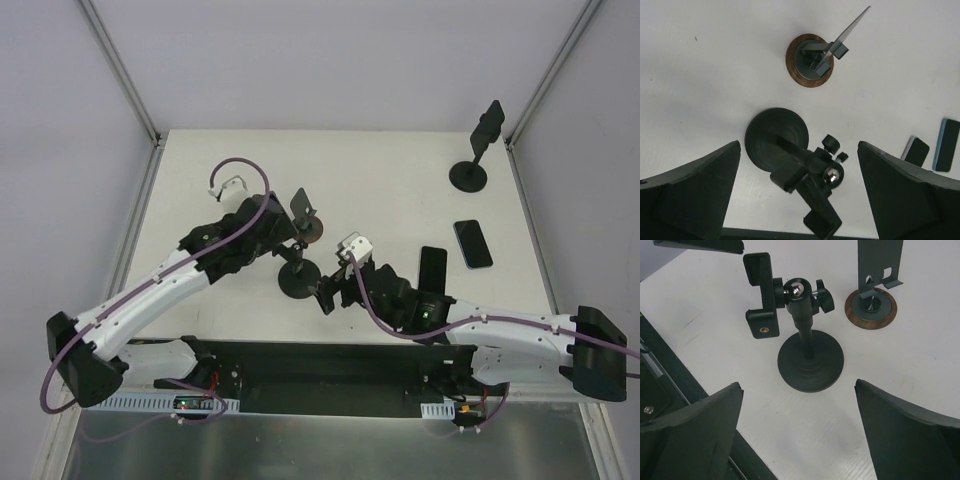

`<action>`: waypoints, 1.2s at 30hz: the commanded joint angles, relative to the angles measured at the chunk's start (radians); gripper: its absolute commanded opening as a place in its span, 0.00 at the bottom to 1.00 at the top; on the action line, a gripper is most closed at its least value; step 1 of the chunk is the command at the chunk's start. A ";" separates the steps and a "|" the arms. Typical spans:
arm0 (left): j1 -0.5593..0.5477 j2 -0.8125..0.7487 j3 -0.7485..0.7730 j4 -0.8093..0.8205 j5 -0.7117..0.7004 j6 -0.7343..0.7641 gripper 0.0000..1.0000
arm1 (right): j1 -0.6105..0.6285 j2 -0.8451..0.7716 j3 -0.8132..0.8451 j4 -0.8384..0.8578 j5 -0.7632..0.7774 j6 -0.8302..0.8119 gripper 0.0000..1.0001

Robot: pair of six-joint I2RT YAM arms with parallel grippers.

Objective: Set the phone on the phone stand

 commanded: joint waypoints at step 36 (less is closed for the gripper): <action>0.322 -0.407 -0.115 0.288 0.644 0.723 0.98 | -0.159 0.371 0.403 -0.127 -0.325 -0.100 0.00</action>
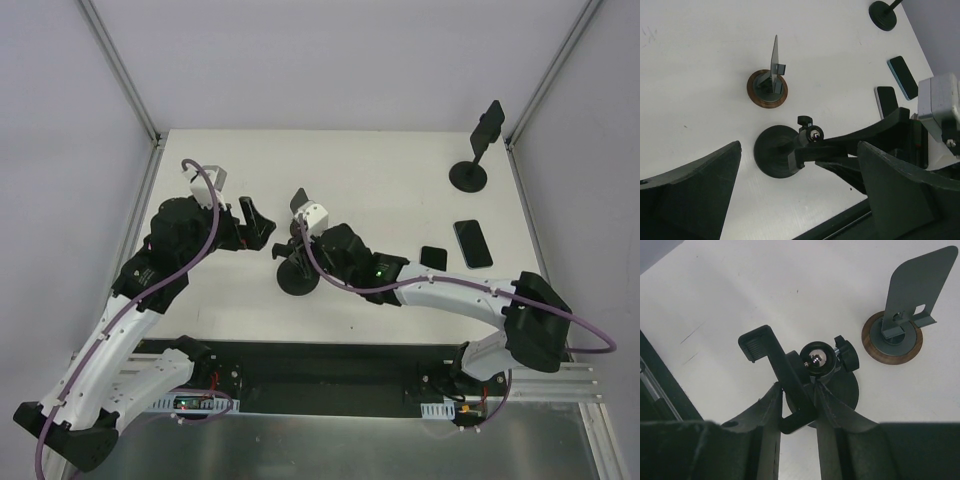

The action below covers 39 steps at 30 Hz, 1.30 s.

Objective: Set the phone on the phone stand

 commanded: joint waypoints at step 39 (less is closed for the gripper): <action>0.046 -0.003 -0.014 0.101 0.337 0.048 0.99 | -0.916 -0.019 -0.120 -0.706 -0.175 0.185 0.96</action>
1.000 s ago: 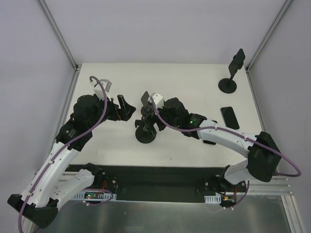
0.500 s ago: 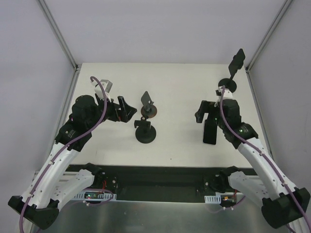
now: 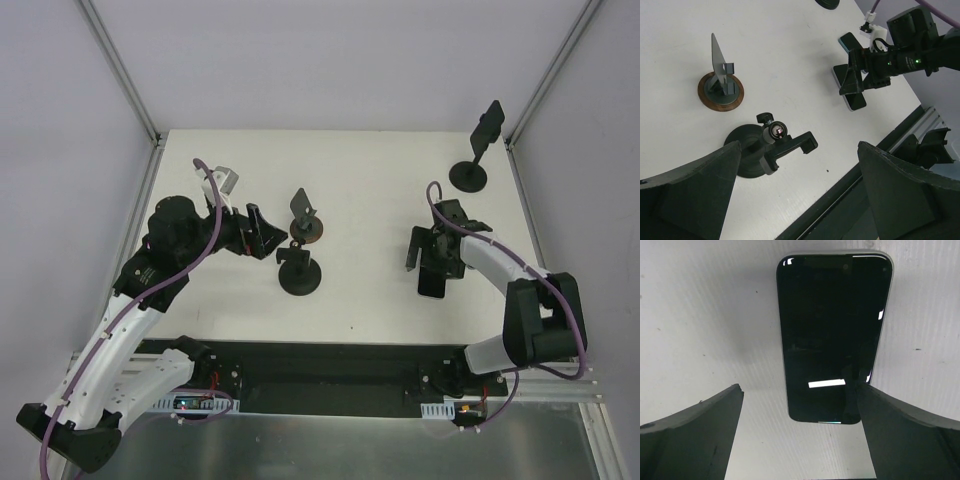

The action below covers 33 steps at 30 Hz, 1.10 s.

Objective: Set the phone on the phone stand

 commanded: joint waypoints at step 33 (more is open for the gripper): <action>0.014 0.030 0.014 0.035 0.128 -0.024 0.99 | -0.049 0.003 0.054 -0.005 0.026 -0.108 0.96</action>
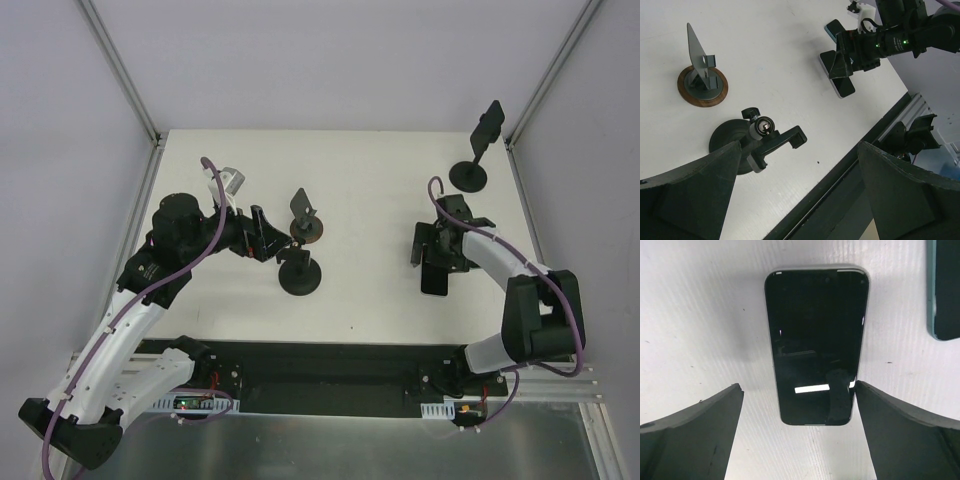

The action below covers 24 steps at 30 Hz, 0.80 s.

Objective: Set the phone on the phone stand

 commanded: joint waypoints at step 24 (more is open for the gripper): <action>0.008 -0.019 0.005 0.034 0.058 -0.011 0.99 | -0.059 0.145 0.042 -0.001 -0.106 -0.039 0.63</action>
